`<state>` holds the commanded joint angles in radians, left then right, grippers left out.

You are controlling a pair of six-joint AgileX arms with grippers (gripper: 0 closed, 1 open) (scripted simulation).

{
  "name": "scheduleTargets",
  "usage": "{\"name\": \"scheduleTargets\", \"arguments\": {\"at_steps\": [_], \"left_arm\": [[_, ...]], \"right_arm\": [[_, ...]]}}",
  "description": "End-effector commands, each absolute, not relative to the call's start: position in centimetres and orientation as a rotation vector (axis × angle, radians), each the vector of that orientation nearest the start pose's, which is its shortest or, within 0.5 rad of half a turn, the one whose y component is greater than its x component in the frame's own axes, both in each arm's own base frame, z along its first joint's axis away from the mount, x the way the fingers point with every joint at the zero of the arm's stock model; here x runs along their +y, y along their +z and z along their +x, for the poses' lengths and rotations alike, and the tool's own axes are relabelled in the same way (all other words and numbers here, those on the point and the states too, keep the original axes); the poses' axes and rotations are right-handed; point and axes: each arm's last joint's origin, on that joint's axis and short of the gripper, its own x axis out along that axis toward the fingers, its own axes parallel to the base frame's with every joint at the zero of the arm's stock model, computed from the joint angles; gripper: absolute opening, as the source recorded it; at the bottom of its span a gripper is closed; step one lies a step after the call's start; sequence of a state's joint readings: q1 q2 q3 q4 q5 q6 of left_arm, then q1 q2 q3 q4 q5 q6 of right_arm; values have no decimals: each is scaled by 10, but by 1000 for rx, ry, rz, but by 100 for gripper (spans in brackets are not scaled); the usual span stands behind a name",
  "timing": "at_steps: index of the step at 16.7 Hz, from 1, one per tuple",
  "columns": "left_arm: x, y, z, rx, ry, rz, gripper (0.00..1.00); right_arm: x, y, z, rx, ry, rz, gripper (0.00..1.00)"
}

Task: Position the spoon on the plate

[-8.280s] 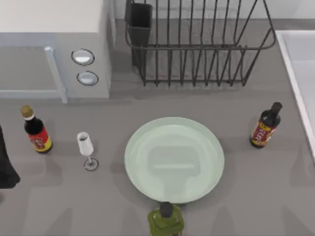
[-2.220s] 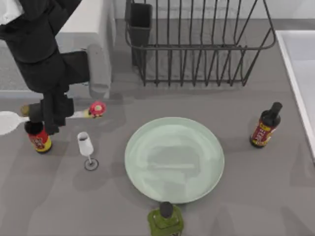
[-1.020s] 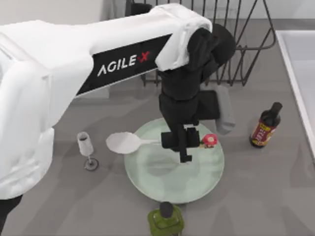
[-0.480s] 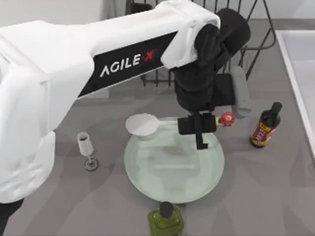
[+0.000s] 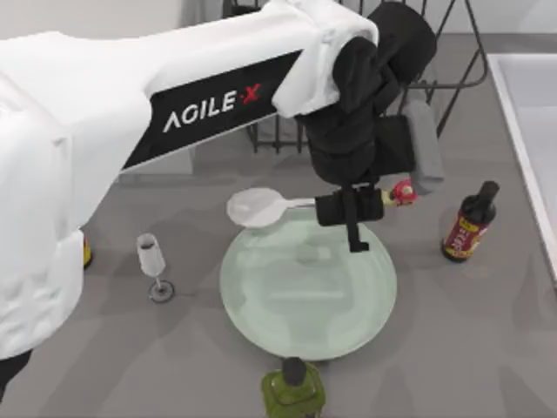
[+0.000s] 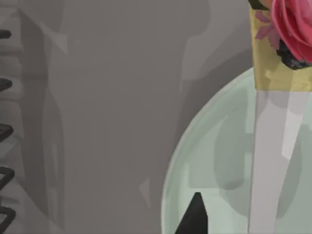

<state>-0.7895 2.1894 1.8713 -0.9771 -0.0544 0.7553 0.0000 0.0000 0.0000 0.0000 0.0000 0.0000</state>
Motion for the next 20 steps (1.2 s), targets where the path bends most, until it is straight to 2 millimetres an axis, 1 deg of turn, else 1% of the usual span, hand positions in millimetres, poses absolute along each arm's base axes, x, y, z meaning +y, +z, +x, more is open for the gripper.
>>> {"name": "scheduleTargets", "arguments": {"at_steps": [2, 4, 11, 16, 20], "left_arm": [[-316, 195, 326, 974, -1089, 1161, 0], [-312, 185, 324, 1020, -1111, 1164, 0], [-305, 135, 311, 1224, -1194, 1182, 0], [-305, 135, 311, 1224, -1194, 1182, 0], [-305, 135, 311, 1224, -1194, 1182, 30]], "right_arm": [[-1, 160, 106, 0, 0, 0, 100], [-1, 160, 106, 0, 0, 0, 100], [-1, 160, 106, 0, 0, 0, 100], [-1, 160, 106, 0, 0, 0, 100], [-1, 160, 106, 0, 0, 0, 100]]}}
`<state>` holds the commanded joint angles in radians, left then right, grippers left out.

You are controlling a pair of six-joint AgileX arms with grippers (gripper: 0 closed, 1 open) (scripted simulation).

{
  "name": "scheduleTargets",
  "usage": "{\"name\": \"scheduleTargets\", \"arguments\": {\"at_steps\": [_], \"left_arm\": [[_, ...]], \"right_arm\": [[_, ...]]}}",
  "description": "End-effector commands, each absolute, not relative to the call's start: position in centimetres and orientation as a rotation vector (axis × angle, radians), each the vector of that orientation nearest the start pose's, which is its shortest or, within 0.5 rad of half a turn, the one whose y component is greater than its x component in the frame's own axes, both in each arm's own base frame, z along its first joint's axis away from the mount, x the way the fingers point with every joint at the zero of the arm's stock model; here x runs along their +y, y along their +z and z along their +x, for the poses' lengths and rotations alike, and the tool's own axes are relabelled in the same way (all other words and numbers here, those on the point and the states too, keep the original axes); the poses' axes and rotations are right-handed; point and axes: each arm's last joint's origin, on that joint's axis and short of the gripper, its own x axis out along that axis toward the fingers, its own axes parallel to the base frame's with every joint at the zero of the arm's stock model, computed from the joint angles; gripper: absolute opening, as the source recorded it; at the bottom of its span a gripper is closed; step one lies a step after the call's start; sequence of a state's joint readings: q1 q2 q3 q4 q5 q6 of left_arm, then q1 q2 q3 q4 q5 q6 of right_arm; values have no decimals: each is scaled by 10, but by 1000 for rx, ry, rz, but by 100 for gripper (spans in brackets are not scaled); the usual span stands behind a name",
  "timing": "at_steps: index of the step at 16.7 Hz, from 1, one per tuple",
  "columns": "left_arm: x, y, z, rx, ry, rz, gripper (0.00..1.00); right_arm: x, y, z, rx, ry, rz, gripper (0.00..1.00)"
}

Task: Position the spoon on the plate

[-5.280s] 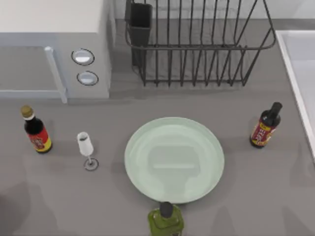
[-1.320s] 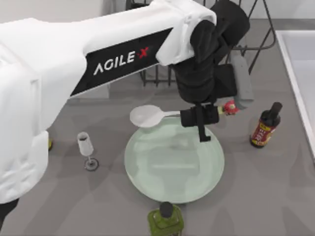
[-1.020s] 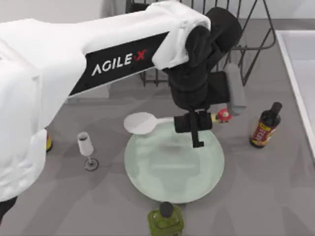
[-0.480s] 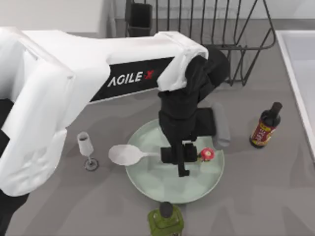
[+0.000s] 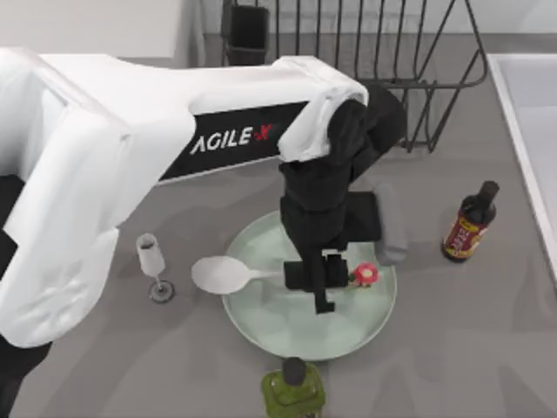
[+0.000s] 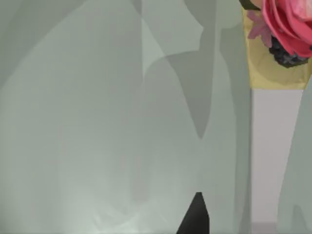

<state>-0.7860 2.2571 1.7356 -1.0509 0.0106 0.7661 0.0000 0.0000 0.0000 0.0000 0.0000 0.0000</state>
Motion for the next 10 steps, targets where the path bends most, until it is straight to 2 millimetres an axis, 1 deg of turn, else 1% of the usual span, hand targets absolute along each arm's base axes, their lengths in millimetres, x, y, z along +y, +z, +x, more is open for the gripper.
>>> {"name": "scheduleTargets", "arguments": {"at_steps": [9, 10], "left_arm": [[-305, 135, 311, 1224, -1194, 1182, 98], [-305, 135, 311, 1224, -1194, 1182, 100]], "right_arm": [[-1, 160, 106, 0, 0, 0, 100], [-1, 160, 106, 0, 0, 0, 100]]}}
